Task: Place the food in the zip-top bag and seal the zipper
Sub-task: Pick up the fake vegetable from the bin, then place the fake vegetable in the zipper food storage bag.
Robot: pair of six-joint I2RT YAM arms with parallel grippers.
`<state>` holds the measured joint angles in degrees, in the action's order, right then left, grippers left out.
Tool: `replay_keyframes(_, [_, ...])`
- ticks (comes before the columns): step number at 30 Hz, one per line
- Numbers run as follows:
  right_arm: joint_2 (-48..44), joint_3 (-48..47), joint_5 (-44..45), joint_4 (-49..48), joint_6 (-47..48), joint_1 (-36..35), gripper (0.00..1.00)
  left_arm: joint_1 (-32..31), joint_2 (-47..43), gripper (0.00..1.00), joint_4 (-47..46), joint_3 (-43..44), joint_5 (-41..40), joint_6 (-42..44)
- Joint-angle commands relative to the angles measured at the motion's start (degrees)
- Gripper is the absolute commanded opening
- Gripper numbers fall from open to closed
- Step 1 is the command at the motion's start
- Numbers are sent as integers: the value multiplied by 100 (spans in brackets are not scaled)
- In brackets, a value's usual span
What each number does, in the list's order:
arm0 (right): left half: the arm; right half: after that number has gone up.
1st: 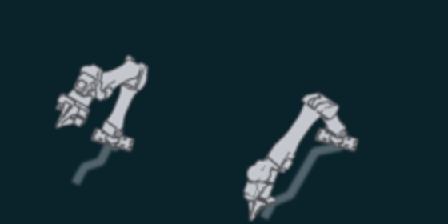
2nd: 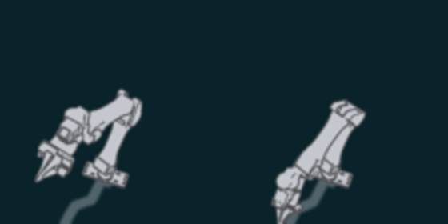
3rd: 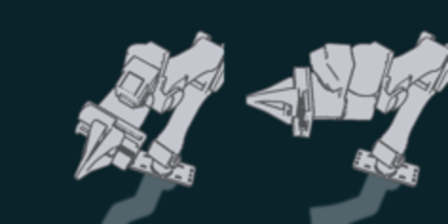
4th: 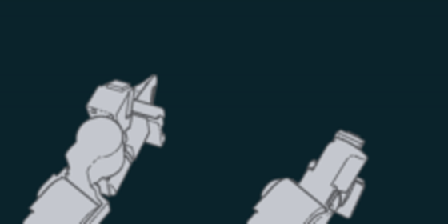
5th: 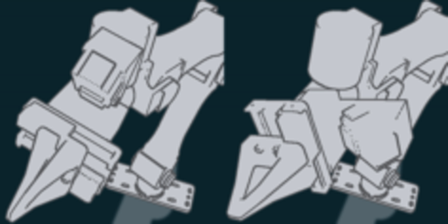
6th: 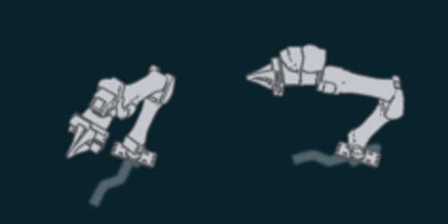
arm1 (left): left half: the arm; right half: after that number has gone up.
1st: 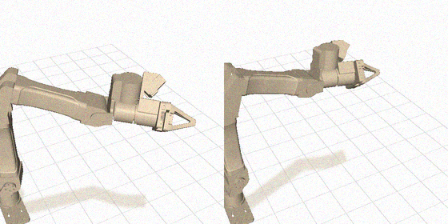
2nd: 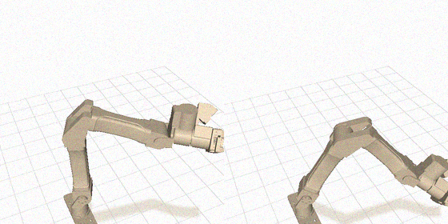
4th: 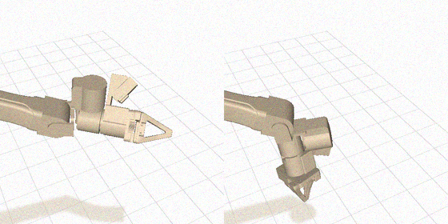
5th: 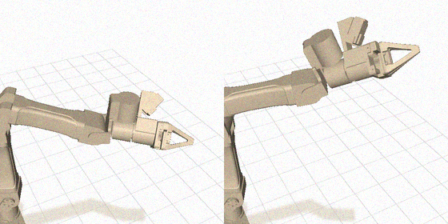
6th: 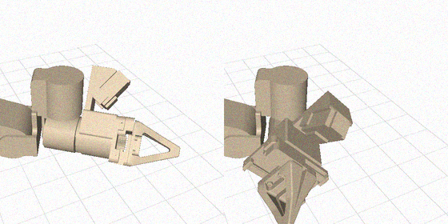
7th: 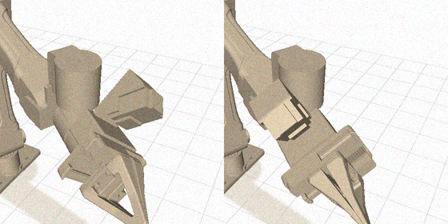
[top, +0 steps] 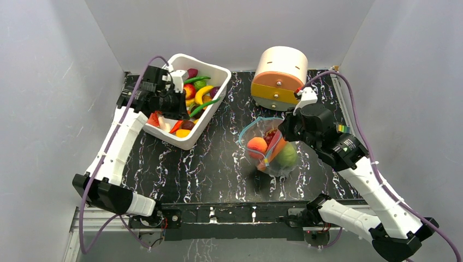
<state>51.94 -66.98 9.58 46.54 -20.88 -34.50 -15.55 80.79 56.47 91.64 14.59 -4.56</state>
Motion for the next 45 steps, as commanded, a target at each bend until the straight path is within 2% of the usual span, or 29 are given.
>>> replay_keyframes(1, [53, -339, 382, -355, 469, -29, 0, -351, -217, 0, 214, 132, 472, 182])
replay_keyframes(14, [201, -117, 887, -355, 806, -30, 0, -962, -493, 0, 48, -11, 1852, 363])
replay_keyframes(28, [535, -107, 1489, -569, 601, -30, 0, -1198, -506, 0, 163, 278, 1865, 444])
replay_keyframes(33, [831, -218, 1492, -466, 528, -30, 0, -1221, -516, 0, 69, 366, 2275, 388])
replay_keyframes(45, [970, -377, 1577, -549, 202, -27, 0, -1310, -524, 0, -35, -207, 2747, 391])
